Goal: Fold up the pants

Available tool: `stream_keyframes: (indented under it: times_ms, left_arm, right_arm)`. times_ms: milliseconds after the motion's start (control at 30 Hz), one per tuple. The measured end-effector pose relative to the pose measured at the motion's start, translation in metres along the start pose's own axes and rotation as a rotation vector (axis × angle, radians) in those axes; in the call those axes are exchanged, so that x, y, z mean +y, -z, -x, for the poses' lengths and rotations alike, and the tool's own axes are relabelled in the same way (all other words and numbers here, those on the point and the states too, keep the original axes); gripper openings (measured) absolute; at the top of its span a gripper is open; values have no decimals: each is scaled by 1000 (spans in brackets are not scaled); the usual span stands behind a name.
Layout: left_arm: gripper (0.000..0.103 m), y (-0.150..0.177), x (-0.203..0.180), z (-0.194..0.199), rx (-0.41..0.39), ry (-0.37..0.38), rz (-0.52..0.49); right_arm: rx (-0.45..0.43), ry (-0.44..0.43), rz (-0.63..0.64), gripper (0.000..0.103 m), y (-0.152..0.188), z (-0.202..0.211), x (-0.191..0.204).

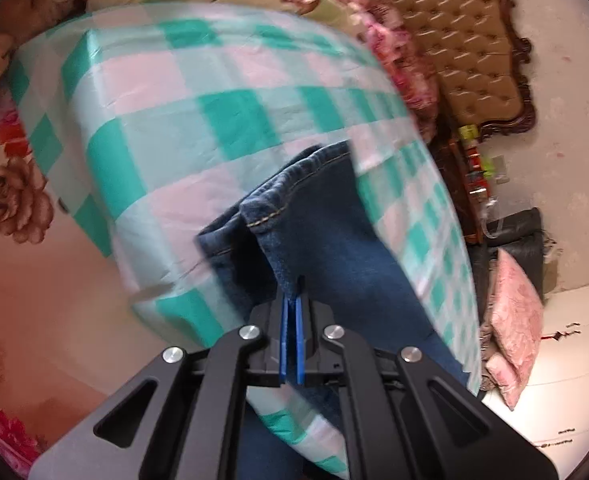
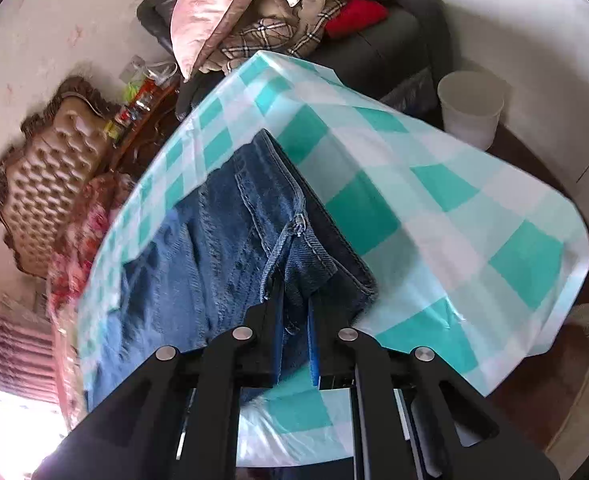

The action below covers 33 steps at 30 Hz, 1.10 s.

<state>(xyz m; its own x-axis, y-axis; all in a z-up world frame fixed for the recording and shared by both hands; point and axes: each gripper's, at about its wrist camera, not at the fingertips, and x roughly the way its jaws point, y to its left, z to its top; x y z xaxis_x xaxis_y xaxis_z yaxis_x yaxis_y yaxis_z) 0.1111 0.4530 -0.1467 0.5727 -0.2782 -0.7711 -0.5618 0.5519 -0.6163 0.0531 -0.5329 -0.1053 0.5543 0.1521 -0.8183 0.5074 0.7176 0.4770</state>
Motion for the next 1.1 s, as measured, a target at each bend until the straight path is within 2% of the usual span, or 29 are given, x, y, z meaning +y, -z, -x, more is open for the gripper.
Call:
stream_keyframes:
  times_ms: [133, 200, 333, 433, 500, 533, 567, 600, 633, 700, 767, 800, 867, 900, 933, 967, 1033, 1067, 1100]
  left_arm:
    - [3, 5, 18, -10, 15, 9, 51]
    - [3, 7, 15, -7, -5, 14, 22]
    - [3, 8, 18, -12, 10, -4, 10]
    - [12, 9, 14, -2, -25, -59, -24]
    - [43, 10, 10, 17, -114, -162, -52]
    - [44, 11, 6, 27, -164, -199, -72]
    - [44, 11, -1, 36, -219, -244, -106]
    - [44, 12, -11, 44, -270, -262, -151]
    - [44, 13, -20, 48, -301, -264, -195]
    - [45, 17, -51, 45, -342, -266, -359]
    - [45, 20, -78, 28, -316, -257, -493]
    - [45, 19, -89, 18, -294, -253, -541]
    - [43, 15, -111, -12, -217, -245, -655]
    - [34, 13, -122, -33, -166, -251, -726]
    - [29, 11, -126, -46, -133, -252, -761]
    - [27, 5, -126, -62, -97, -284, -779]
    - [26, -13, -111, -80, -75, -392, -731]
    - [16, -23, -101, -82, -79, -410, -695]
    - [2, -33, -93, -78, -77, -395, -656]
  right_arm:
    - [27, 53, -1, 10, 2, -17, -7]
    - [9, 58, 24, 10, 3, -13, -3]
    - [21, 112, 52, 10, 6, -27, -4]
    - [12, 150, 85, 9, 13, -30, -3]
    - [9, 172, 108, 8, 17, -30, -3]
    - [14, 178, 119, 9, 18, -29, -2]
    - [14, 188, 123, 16, 19, -26, -2]
    - [1, 229, 125, 41, 20, -21, -2]
    - [-30, 278, 126, 54, 21, -12, -3]
    - [-86, 369, 134, 57, 23, 5, -5]
    - [-171, 441, 149, 57, 22, 25, -1]
    - [-227, 451, 178, 57, 19, 34, 8]
    - [-278, 399, 292, 57, 10, 38, 41]
    - [-280, 371, 334, 57, 7, 35, 56]
    - [-284, 332, 390, 57, 4, 29, 78]
    - [-284, 292, 449, 57, 2, 21, 98]
    - [-254, 219, 561, 57, -2, 0, 132]
    - [-239, 211, 607, 57, -5, -12, 147]
    - [-228, 207, 647, 57, -7, -24, 158]
